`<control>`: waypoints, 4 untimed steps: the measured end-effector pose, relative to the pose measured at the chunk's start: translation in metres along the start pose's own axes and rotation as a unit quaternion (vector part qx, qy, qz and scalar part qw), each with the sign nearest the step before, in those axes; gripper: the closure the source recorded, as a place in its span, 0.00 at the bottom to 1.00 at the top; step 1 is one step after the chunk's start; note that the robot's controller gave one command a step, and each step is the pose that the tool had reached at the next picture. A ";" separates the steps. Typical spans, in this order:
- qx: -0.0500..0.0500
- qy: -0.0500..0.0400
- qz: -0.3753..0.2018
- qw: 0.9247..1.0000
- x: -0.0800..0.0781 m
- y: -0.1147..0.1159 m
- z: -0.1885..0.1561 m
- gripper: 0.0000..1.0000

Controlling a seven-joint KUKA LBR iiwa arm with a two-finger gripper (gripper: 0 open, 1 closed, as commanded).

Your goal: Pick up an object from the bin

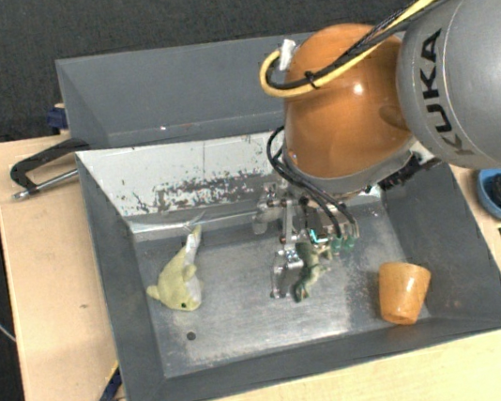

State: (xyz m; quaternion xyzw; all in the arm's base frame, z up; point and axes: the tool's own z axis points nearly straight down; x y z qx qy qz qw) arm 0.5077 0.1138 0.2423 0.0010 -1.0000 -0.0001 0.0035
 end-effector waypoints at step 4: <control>0.002 -0.010 -0.229 0.973 -0.039 -0.119 0.002 1.00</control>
Offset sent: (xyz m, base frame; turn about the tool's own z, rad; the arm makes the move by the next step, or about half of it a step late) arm -0.0027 -0.0686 -0.1406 -0.0237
